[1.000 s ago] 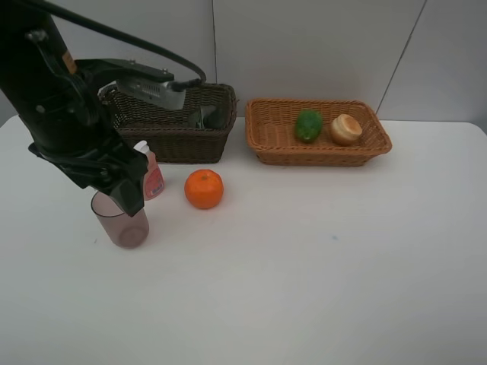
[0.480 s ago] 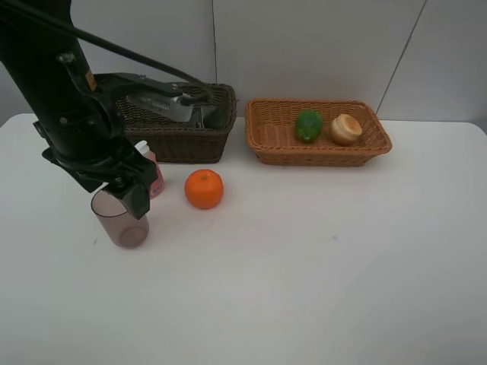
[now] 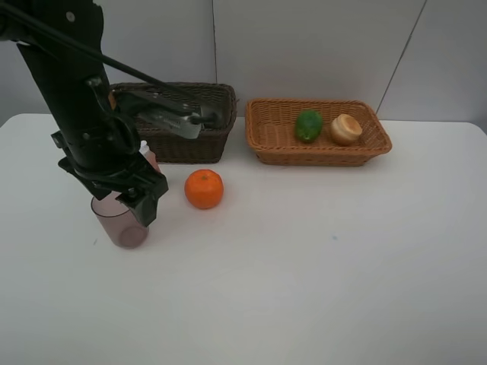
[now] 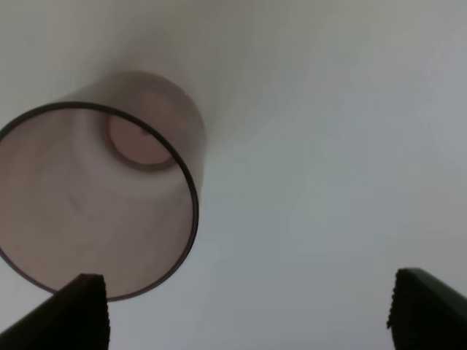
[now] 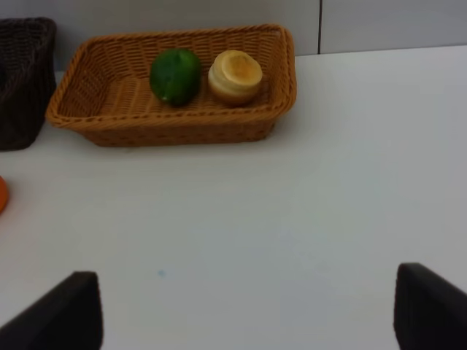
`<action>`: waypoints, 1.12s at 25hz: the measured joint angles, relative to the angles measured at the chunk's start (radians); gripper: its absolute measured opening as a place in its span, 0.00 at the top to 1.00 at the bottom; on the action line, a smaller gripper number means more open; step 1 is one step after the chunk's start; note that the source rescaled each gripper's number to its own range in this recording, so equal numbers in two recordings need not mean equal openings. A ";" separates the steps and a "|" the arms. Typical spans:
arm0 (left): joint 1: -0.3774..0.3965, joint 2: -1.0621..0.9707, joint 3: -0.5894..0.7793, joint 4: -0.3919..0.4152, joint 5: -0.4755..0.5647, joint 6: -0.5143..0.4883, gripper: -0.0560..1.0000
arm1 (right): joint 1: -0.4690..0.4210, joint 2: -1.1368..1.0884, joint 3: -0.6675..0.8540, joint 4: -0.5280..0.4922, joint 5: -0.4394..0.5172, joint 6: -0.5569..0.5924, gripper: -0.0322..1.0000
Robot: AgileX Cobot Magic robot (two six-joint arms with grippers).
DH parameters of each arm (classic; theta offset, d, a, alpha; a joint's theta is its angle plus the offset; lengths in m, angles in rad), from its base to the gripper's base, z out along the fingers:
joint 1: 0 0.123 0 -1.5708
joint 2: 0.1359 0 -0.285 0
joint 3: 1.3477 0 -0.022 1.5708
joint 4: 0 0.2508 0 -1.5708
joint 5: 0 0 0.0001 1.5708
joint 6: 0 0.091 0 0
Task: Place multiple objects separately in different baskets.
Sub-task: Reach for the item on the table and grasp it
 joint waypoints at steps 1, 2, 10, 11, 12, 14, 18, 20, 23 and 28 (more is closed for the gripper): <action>0.000 0.007 0.000 0.000 -0.001 0.000 0.01 | 0.000 0.000 0.000 0.000 0.000 0.000 0.17; 0.000 0.015 0.000 0.001 -0.002 0.000 0.01 | 0.000 0.000 0.000 0.000 0.000 0.000 0.17; 0.000 0.058 0.000 0.017 -0.033 0.000 0.01 | 0.000 0.000 0.000 0.000 0.000 0.000 0.17; 0.000 0.062 0.000 0.018 -0.038 0.000 0.01 | 0.000 0.000 0.000 0.000 0.000 0.000 0.17; 0.000 0.067 0.000 0.018 -0.044 0.000 0.01 | 0.000 0.000 0.000 0.000 0.000 0.000 0.17; 0.000 0.076 0.000 0.021 -0.049 0.000 0.01 | 0.000 0.000 0.000 0.000 0.000 0.000 0.17; 0.000 0.100 0.000 0.021 -0.068 0.000 0.01 | 0.000 0.000 0.000 0.000 0.000 0.000 0.17; 0.000 0.112 0.000 0.021 -0.081 0.000 0.01 | 0.000 0.000 0.000 0.000 0.000 0.000 0.17; 0.000 0.135 0.000 0.021 -0.092 0.000 0.01 | 0.000 0.000 0.000 0.000 0.000 0.000 0.17; 0.000 0.171 0.000 0.021 -0.099 0.000 0.01 | 0.000 0.000 0.000 0.000 0.000 0.000 0.17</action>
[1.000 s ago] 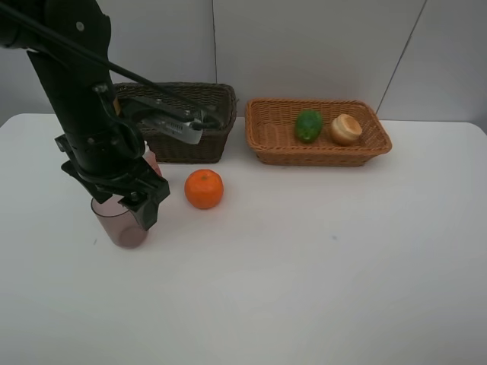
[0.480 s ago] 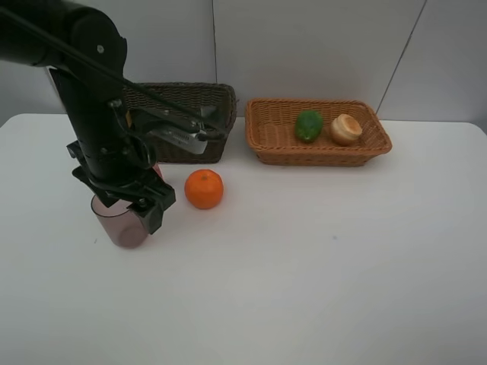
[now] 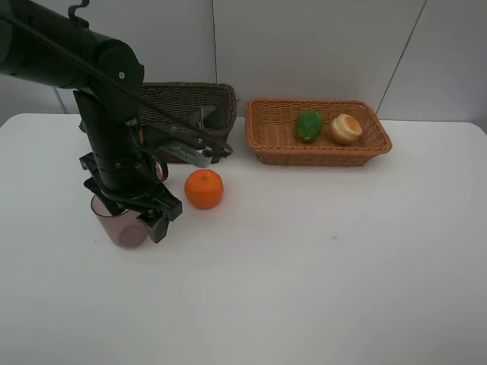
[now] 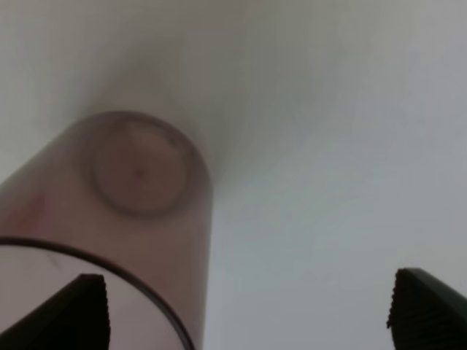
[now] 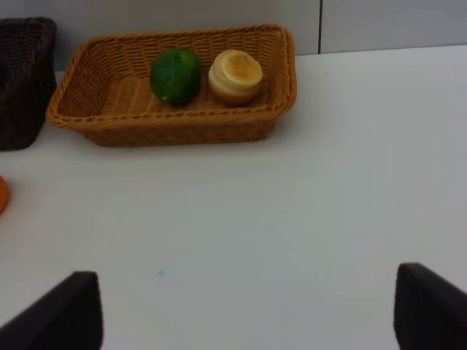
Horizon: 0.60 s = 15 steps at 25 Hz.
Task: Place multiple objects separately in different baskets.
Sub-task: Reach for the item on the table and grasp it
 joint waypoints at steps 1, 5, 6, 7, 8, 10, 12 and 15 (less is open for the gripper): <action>0.000 0.005 0.000 0.001 -0.004 0.000 0.01 | 0.000 0.000 0.000 0.000 0.000 0.000 0.17; 0.000 0.029 0.000 0.003 -0.030 0.000 0.01 | 0.000 0.000 0.000 0.000 0.000 0.000 0.17; 0.000 0.036 0.000 0.003 -0.036 0.000 0.01 | 0.000 0.000 0.000 0.000 0.000 0.000 0.17; 0.000 0.042 0.000 0.003 -0.039 0.000 0.01 | 0.000 0.000 0.000 0.000 0.000 0.000 0.17; 0.000 0.050 0.000 0.003 -0.042 0.000 0.01 | 0.000 0.000 0.000 0.000 0.000 0.000 0.17; 0.000 0.064 0.000 0.006 -0.049 0.000 0.01 | 0.000 0.000 0.000 0.000 0.000 0.000 0.17; 0.000 0.072 0.001 0.008 -0.055 0.000 0.01 | 0.000 0.000 0.000 0.000 0.000 0.000 0.17; 0.000 0.077 0.001 0.008 -0.067 0.000 0.01 | 0.000 0.000 0.000 0.000 0.000 0.000 0.17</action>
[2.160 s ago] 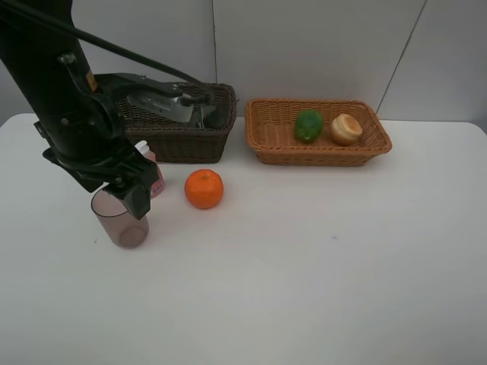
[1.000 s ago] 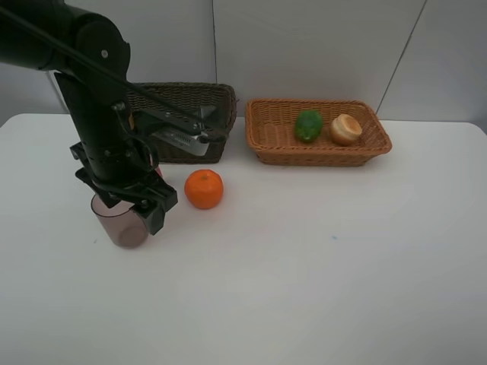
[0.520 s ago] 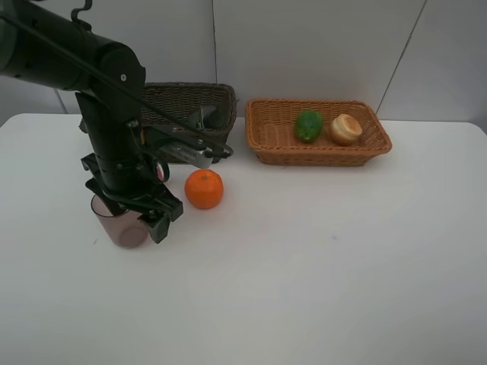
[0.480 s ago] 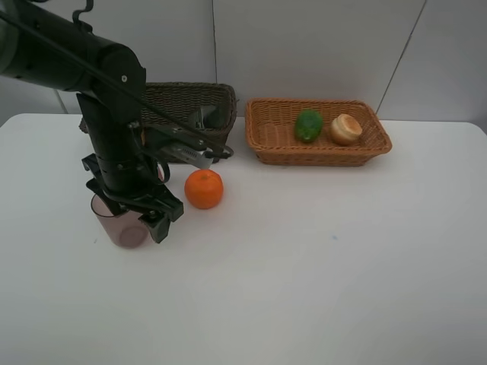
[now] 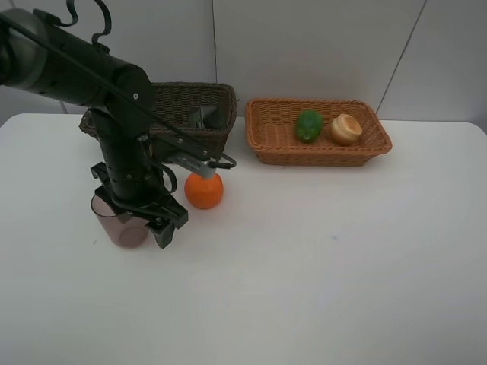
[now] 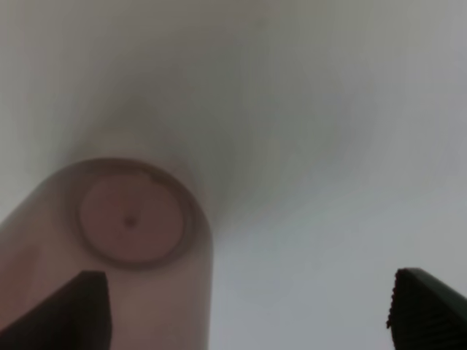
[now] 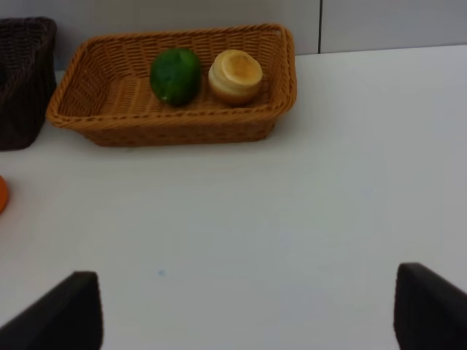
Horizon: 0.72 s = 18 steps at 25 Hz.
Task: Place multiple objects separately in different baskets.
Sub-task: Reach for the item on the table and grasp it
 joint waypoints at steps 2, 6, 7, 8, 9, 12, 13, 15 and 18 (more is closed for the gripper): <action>0.000 0.000 0.000 0.000 -0.009 0.000 0.01 | 0.000 0.000 0.000 0.000 0.000 0.000 0.17; 0.000 0.000 0.000 0.000 -0.011 0.000 0.01 | 0.000 0.000 0.000 0.000 0.000 0.000 0.17; 0.000 0.000 0.000 0.000 -0.011 0.000 0.01 | 0.000 0.000 0.000 0.000 0.000 0.000 0.17; 0.000 0.000 0.000 0.000 -0.011 0.000 0.01 | 0.000 0.000 0.000 0.000 0.000 0.000 0.17; 0.000 0.000 0.000 0.000 -0.011 0.000 0.01 | 0.000 0.000 0.000 0.000 0.000 0.000 0.17; 0.000 0.000 0.000 0.000 -0.011 0.000 0.01 | 0.000 0.000 0.000 0.000 0.000 0.000 0.17; 0.000 0.000 0.000 0.000 -0.011 0.000 0.01 | 0.000 0.000 0.000 0.000 0.000 0.000 0.17; 0.000 0.000 0.000 0.000 -0.011 0.000 0.01 | 0.000 0.000 0.000 0.000 0.000 0.000 0.17; -0.006 0.000 0.000 0.002 -0.010 0.000 0.01 | 0.000 0.000 0.000 0.000 0.000 0.000 0.17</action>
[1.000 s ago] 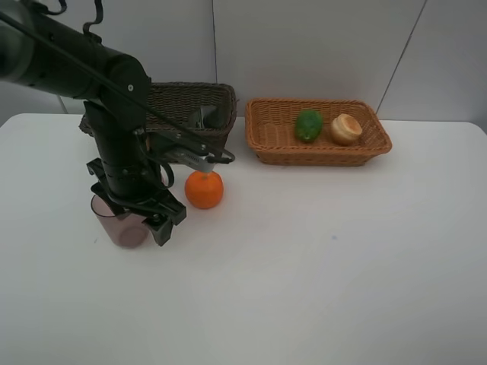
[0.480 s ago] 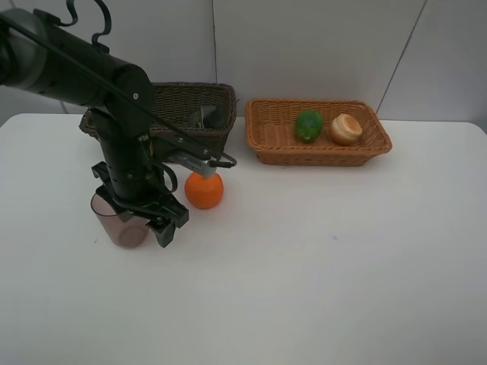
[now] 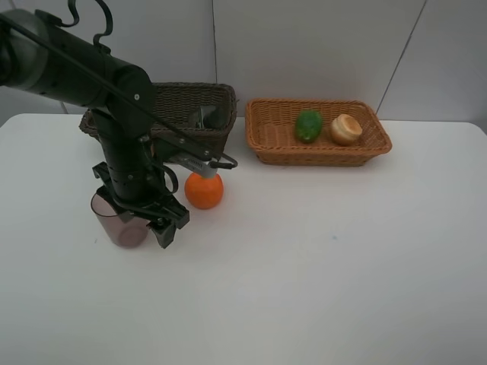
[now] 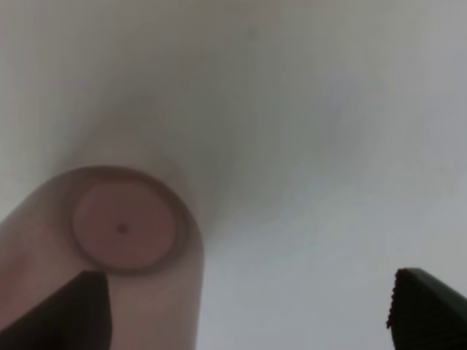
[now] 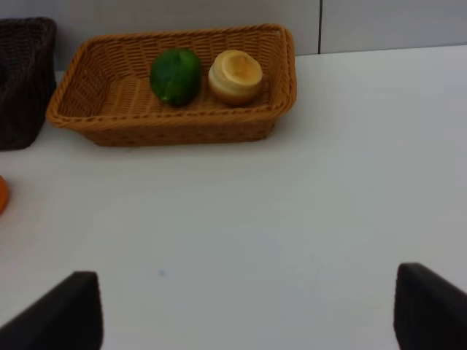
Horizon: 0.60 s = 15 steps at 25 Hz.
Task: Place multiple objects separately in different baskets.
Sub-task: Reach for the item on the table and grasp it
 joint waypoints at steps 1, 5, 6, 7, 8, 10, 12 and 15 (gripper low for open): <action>-0.003 0.000 0.000 0.000 0.000 0.000 0.01 | 0.000 0.000 0.000 0.000 0.000 0.000 0.17; -0.006 0.000 0.000 0.001 0.000 0.000 0.01 | 0.000 0.000 0.000 0.000 0.000 0.000 0.17; -0.006 0.000 0.000 0.001 0.001 0.000 0.01 | 0.000 0.000 0.000 0.000 0.000 0.000 0.17; -0.006 0.000 0.000 0.002 0.002 0.000 0.03 | 0.000 0.000 0.000 0.000 0.000 0.000 0.17; -0.006 0.000 0.000 0.004 0.004 0.000 0.06 | 0.000 0.000 0.000 0.000 0.000 0.000 0.17; -0.006 0.000 0.000 0.005 0.004 0.000 0.19 | 0.000 0.000 0.000 0.000 0.000 0.000 0.17; -0.006 0.000 0.000 0.005 0.011 0.000 0.42 | 0.000 0.000 0.000 0.000 0.000 0.000 0.17; -0.006 0.000 0.000 0.007 0.034 0.000 0.84 | 0.000 0.000 0.000 0.000 0.000 0.000 0.17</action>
